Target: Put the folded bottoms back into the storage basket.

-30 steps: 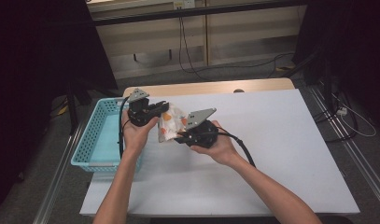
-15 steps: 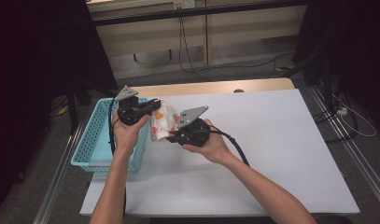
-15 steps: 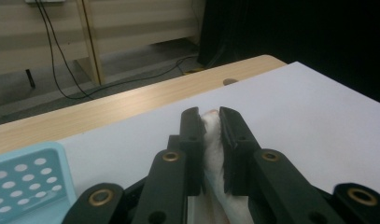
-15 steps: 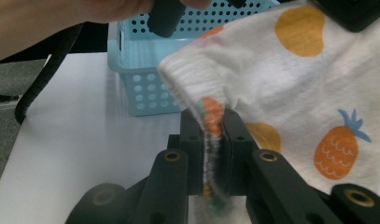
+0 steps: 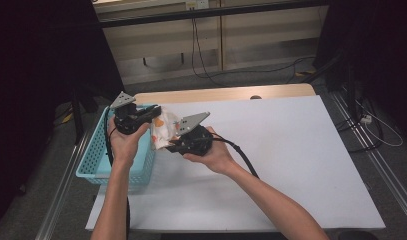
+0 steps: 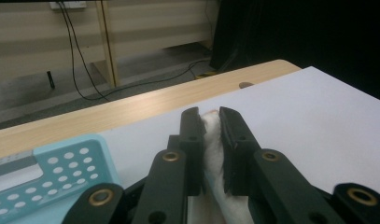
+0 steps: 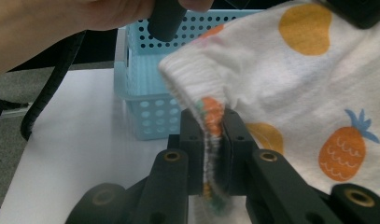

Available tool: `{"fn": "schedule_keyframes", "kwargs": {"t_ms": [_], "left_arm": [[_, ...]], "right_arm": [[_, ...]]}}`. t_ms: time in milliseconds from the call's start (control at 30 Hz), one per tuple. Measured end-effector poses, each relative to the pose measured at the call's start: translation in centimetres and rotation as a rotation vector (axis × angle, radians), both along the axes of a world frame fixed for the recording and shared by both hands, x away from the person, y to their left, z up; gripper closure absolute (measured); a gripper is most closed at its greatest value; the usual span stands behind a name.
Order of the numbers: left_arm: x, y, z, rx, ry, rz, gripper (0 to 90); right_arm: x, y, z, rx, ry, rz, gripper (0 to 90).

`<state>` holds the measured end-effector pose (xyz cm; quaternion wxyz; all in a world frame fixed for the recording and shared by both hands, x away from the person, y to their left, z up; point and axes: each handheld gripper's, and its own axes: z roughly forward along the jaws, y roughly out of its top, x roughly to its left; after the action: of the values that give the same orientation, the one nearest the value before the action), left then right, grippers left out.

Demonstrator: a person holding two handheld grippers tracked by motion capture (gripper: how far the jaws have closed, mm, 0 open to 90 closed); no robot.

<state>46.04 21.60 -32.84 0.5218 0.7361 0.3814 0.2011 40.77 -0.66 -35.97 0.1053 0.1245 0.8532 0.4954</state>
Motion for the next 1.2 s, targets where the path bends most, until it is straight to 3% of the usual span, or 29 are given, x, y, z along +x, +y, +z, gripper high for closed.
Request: {"fn": "schedule_keyframes", "kwargs": {"t_ms": [367, 933, 1200], "left_arm": [[-0.1, 2.8, 0.5, -0.015, -0.007, 0.015, 80.7], [-0.5, 6.0, 1.2, -0.047, -0.022, 0.066, 80.7], [-0.8, 7.0, 1.4, -0.033, -0.027, 0.08, 80.7]], "right_arm": [[0.1, 2.2, 0.9, 0.022, -0.007, 0.019, 81.7], [0.7, 5.4, 1.9, 0.01, -0.02, 0.042, 81.7], [0.6, 7.1, 2.3, 0.008, -0.025, 0.066, 81.8]]}}
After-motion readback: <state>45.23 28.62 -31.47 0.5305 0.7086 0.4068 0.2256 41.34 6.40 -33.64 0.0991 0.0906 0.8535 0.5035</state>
